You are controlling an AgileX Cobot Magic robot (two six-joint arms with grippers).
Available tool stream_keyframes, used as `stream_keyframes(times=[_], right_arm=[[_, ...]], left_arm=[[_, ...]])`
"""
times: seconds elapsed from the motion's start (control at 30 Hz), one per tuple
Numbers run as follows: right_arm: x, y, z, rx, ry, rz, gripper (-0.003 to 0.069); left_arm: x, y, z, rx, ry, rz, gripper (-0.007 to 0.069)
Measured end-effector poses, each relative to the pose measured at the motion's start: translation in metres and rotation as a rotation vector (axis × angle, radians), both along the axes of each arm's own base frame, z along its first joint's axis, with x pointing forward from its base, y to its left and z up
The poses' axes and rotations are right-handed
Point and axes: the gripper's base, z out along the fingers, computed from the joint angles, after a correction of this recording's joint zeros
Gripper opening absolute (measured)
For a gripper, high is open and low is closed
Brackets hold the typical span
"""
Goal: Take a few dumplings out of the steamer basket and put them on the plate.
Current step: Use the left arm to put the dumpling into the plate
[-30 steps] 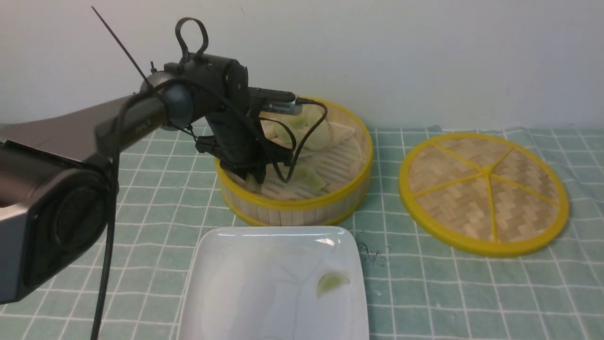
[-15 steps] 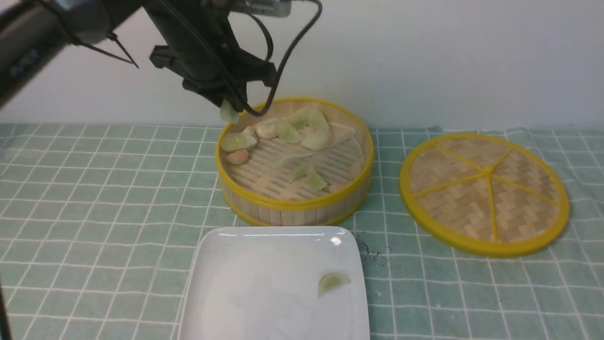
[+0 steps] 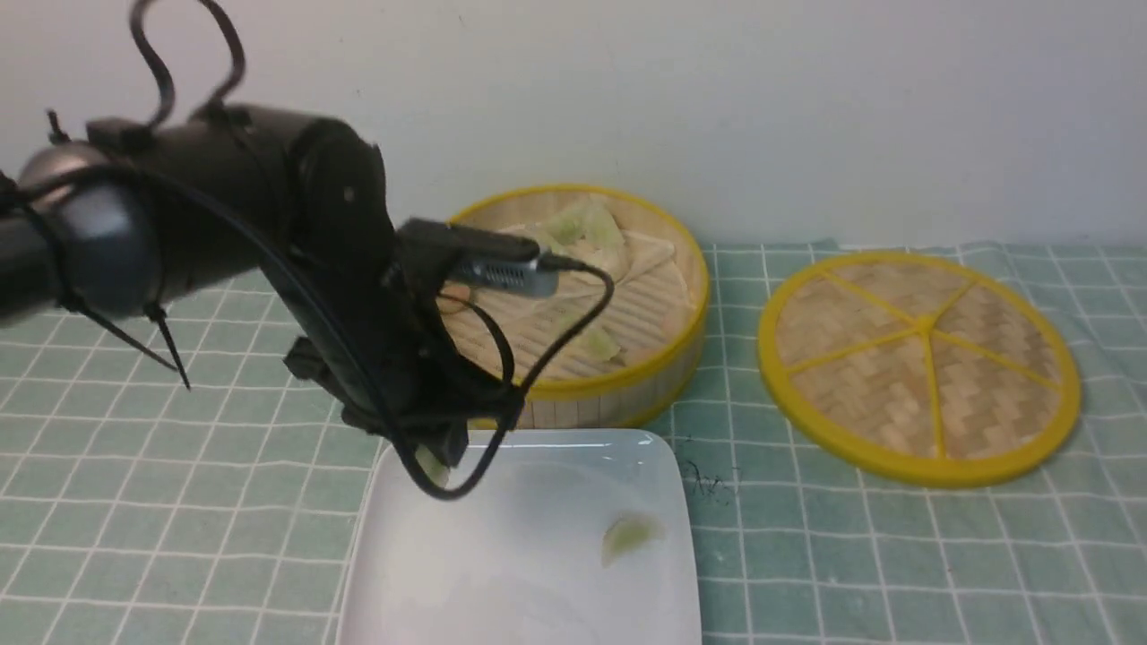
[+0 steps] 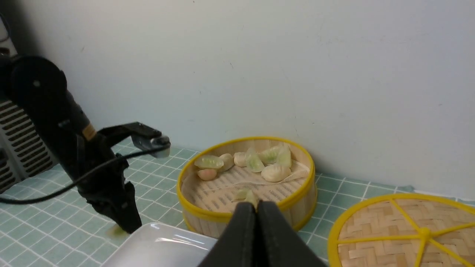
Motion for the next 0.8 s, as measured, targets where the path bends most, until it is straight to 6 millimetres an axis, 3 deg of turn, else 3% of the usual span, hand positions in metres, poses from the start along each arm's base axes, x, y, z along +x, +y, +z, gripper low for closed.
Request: stream_keyframes(times=[0.23,0.4,0.5,0.6,0.67,0.73,0.8], right_arm=[[0.000,0.000,0.000,0.000,0.000,0.000,-0.0013],[0.000,0.000,0.000,0.000,0.000,0.000,-0.0013],[0.000,0.000,0.000,-0.001,0.001,0.000,-0.0013],[0.000,0.000,-0.001,-0.005,0.010,-0.003,-0.0013],[0.000,-0.001,-0.002,-0.011,0.024,-0.007,-0.0013],[0.000,-0.001,-0.004,-0.021,0.040,-0.013,-0.0013],[0.000,-0.002,-0.005,-0.026,0.050,-0.017,-0.0013]], left_arm=[[0.010,-0.007,-0.036,0.024,0.049,-0.007,0.0166],[0.014,-0.009,-0.061,0.052,0.105,-0.013,0.0320],[0.014,-0.009,-0.061,0.054,0.109,-0.013,0.0441],[0.015,-0.010,-0.053,0.066,0.137,-0.022,0.0489],[0.017,-0.010,-0.042,0.087,0.153,-0.035,0.0463],[0.015,-0.007,-0.027,0.110,0.152,-0.049,0.0372],[0.009,-0.002,-0.005,0.112,0.114,-0.056,0.0227]])
